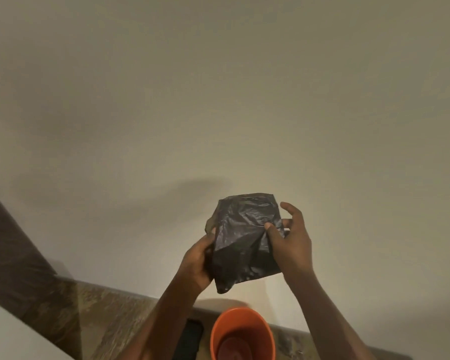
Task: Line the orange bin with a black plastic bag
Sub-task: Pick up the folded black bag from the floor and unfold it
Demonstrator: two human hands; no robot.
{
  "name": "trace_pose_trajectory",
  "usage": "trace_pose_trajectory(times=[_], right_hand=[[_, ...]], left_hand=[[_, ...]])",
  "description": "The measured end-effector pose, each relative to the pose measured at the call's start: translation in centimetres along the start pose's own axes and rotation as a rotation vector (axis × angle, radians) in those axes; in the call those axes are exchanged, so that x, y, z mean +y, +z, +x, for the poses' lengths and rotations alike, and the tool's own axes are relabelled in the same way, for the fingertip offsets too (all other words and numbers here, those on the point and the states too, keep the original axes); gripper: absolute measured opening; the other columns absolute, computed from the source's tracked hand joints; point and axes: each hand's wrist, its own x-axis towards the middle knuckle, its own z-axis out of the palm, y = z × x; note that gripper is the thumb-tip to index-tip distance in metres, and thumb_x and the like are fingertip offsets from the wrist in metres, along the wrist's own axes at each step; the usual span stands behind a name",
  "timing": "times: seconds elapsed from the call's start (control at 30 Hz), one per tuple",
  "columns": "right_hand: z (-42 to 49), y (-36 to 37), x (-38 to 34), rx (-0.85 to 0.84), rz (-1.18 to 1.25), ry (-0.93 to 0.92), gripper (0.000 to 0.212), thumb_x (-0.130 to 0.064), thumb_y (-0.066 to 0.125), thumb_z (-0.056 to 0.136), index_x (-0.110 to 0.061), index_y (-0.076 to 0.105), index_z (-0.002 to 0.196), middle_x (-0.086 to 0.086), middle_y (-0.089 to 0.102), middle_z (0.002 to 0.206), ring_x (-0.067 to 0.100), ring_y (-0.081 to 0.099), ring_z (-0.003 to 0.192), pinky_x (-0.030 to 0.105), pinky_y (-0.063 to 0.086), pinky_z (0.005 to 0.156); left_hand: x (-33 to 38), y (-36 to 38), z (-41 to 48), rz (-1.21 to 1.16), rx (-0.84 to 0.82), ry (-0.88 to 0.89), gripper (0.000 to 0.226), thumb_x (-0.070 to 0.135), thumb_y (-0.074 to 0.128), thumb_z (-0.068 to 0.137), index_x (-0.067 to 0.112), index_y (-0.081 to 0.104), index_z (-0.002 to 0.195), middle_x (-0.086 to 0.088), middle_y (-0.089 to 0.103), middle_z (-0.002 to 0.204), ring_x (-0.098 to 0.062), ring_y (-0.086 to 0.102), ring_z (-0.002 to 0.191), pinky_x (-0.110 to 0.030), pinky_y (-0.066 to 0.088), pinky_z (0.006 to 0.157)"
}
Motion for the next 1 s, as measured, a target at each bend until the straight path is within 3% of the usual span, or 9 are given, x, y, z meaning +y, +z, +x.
trace_pose_trajectory(times=[0.1, 0.23, 0.37, 0.47, 0.57, 0.7, 0.8, 0.87, 1.0], right_hand=[[0.6, -1.9, 0.6, 0.074, 0.024, 0.017, 0.05, -0.022, 0.068, 0.095, -0.037, 0.047, 0.138, -0.009, 0.064, 0.097, 0.01, 0.066, 0.084, 0.037, 0.055, 0.079], [1.4, -3.8, 1.6, 0.13, -0.004, 0.027, 0.049, -0.02, 0.067, 0.095, -0.031, 0.047, 0.138, -0.004, 0.066, 0.097, 0.01, 0.065, 0.079, 0.026, 0.046, 0.068], [1.6, -4.4, 1.8, 0.157, -0.059, 0.048, 0.053, -0.023, 0.068, 0.094, -0.025, 0.045, 0.142, 0.001, 0.065, 0.112, 0.022, 0.066, 0.1, 0.032, 0.046, 0.081], [1.2, -4.2, 0.9, 0.178, -0.144, -0.056, 0.055, -0.03, 0.071, 0.092, -0.022, 0.049, 0.142, 0.001, 0.056, 0.126, 0.018, 0.058, 0.111, 0.032, 0.045, 0.091], [0.8, -3.1, -1.0, 0.033, -0.071, -0.021, 0.039, -0.04, 0.071, 0.091, -0.027, 0.06, 0.127, -0.005, 0.062, 0.117, 0.012, 0.065, 0.097, 0.027, 0.048, 0.083], [0.7, -1.5, -2.6, -0.255, 0.132, 0.18, 0.035, -0.054, 0.074, 0.084, -0.025, 0.069, 0.103, 0.0, 0.076, 0.1, 0.02, 0.075, 0.089, 0.04, 0.062, 0.085], [1.0, -1.0, -2.4, -0.271, 0.122, 0.205, 0.038, -0.049, 0.079, 0.081, -0.022, 0.066, 0.105, 0.002, 0.075, 0.094, 0.019, 0.075, 0.087, 0.042, 0.062, 0.087], [1.3, -1.0, -1.9, -0.254, 0.071, 0.204, 0.035, -0.043, 0.081, 0.082, -0.022, 0.066, 0.106, 0.002, 0.074, 0.094, 0.019, 0.074, 0.089, 0.043, 0.061, 0.088], [1.9, -0.9, -0.7, -0.241, -0.058, 0.173, 0.011, -0.034, 0.074, 0.082, -0.026, 0.073, 0.089, -0.003, 0.076, 0.088, 0.021, 0.073, 0.089, 0.047, 0.06, 0.088]], left_hand=[[1.2, -0.2, 0.8, 0.01, 0.01, 0.089, 0.035, 0.023, 0.067, 0.093, 0.006, 0.067, 0.123, -0.014, 0.077, 0.108, -0.03, 0.075, 0.098, -0.042, 0.056, 0.084], [2.9, 1.1, 1.1, 0.043, 0.012, 0.144, 0.024, 0.015, 0.062, 0.097, 0.003, 0.068, 0.117, -0.015, 0.079, 0.096, -0.029, 0.076, 0.086, -0.042, 0.058, 0.081], [3.9, 2.7, 1.3, 0.121, -0.021, 0.175, 0.013, 0.009, 0.062, 0.097, 0.001, 0.07, 0.104, -0.015, 0.077, 0.091, -0.03, 0.074, 0.083, -0.041, 0.061, 0.079], [4.2, 4.3, 1.5, 0.199, -0.06, 0.197, 0.011, 0.007, 0.065, 0.094, 0.001, 0.071, 0.101, -0.014, 0.078, 0.089, -0.027, 0.074, 0.077, -0.037, 0.061, 0.075], [4.0, 5.7, 1.6, 0.307, -0.072, 0.209, 0.016, 0.006, 0.068, 0.092, -0.001, 0.071, 0.106, -0.011, 0.077, 0.085, -0.023, 0.074, 0.071, -0.034, 0.059, 0.069], [3.1, 7.5, 1.4, 0.39, -0.112, 0.177, 0.015, 0.004, 0.072, 0.089, -0.004, 0.072, 0.101, -0.02, 0.075, 0.087, -0.034, 0.074, 0.078, -0.047, 0.061, 0.082], [2.4, 8.0, 1.6, 0.42, -0.123, 0.159, 0.004, 0.0, 0.067, 0.091, -0.001, 0.07, 0.095, -0.014, 0.072, 0.082, -0.017, 0.072, 0.061, -0.03, 0.06, 0.065], [2.2, 8.0, 1.9, 0.454, -0.122, 0.134, 0.009, -0.005, 0.062, 0.092, 0.002, 0.068, 0.091, -0.009, 0.071, 0.081, -0.009, 0.07, 0.059, -0.021, 0.057, 0.063], [2.0, 7.6, 1.9, 0.529, -0.146, 0.142, 0.009, -0.007, 0.065, 0.09, -0.001, 0.072, 0.088, -0.015, 0.075, 0.081, -0.019, 0.074, 0.068, -0.024, 0.059, 0.064]])
